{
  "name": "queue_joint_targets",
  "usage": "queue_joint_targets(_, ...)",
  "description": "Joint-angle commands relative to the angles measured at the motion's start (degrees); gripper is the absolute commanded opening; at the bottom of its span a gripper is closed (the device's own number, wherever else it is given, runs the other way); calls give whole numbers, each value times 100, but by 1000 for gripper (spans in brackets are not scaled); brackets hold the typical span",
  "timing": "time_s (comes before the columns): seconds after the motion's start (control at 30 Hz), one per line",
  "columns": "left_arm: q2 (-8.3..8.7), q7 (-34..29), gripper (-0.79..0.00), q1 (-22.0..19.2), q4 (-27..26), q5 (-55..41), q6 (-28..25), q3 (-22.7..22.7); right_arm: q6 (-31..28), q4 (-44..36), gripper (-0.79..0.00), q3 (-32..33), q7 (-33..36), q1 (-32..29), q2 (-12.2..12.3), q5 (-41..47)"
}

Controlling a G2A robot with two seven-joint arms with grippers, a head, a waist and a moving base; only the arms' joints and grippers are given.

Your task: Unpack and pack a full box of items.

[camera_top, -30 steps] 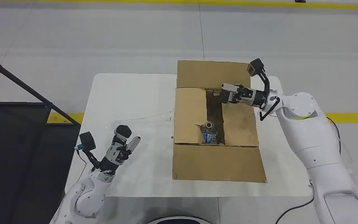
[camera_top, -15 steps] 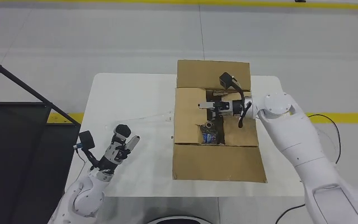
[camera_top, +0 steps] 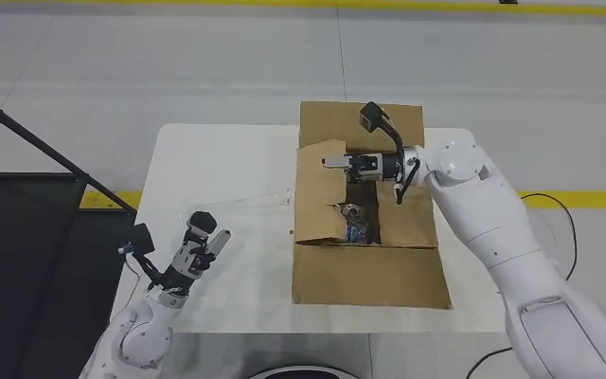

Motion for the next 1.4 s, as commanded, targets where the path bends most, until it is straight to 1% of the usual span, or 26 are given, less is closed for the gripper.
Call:
queue_joint_targets(0.0, 0, 20, 0, 11, 14, -17, -29, -20, 25, -76, 0, -28, -20, 51, -39, 17)
queue_joint_targets(0.23, -1, 112, 0, 69, 76, -90, -136, -125, 85, -193, 0, -178, -109, 203, -215, 166)
queue_joint_targets(0.47, 1, 213, 0, 159, 163, -210, -274, -278, 172, -76, 0, -518, -279, 402, -504, 309)
queue_joint_targets(0.57, 2, 225, 0, 186, 191, -249, -318, -337, 264, 64, 0, -739, -544, 507, -659, 154)
queue_joint_targets(0.93, -3, 184, 0, 209, 282, -366, -433, -435, 366, 771, 0, -1307, -537, 771, -1196, 66)
queue_joint_targets(1.17, -7, 89, 0, 192, 300, -380, -462, -439, 304, 1172, 0, -1450, -455, 842, -1432, -24)
queue_joint_targets(1.37, -13, -20, 0, 138, 339, -393, -450, -405, 193, 1387, 0, -1462, -440, 877, -1556, -138)
